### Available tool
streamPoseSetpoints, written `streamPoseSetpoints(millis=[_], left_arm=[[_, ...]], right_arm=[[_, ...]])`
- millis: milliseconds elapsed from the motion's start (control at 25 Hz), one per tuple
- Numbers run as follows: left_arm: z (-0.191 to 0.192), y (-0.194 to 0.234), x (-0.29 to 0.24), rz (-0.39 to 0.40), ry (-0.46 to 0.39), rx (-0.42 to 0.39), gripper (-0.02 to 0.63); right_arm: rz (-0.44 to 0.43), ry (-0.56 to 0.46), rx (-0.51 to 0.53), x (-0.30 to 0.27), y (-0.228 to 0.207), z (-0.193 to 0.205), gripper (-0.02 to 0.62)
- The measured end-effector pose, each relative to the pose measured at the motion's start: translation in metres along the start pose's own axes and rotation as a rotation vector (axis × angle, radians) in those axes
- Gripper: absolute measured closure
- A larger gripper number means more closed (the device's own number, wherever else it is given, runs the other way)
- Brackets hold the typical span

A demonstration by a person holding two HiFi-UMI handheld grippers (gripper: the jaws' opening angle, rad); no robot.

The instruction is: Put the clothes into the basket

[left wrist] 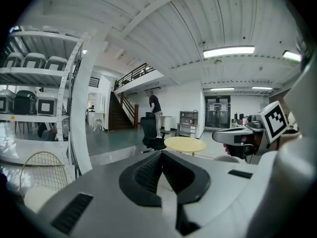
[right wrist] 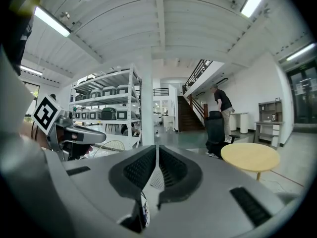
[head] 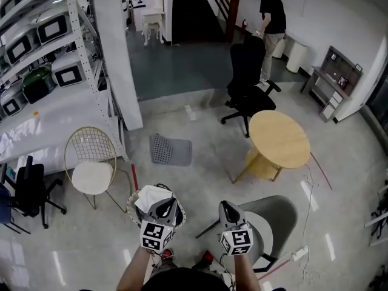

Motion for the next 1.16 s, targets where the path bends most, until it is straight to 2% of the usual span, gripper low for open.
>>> streamPoseSetpoints(millis=[240,1160], left_arm=[[-0.005,-0.006,-0.004,0.014,-0.001,-0.009,0.600],[0.001,0.001,-0.005,0.006,0.019,-0.003,0.600]], right_arm=[[0.022,0.004,-0.008,0.005,-0.005,0.001,0.554],[0.001,0.006,-0.010,-0.005,0.001,0.005,0.554]])
Point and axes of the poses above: the fingertips, and each gripper's own axes: x backward along the fingers, y to its left, z out of its underside, the point moved 2 cm from there along x, backward along the fingers, and after that the axes turned 2 degrees about z, right-handed, at the moved point
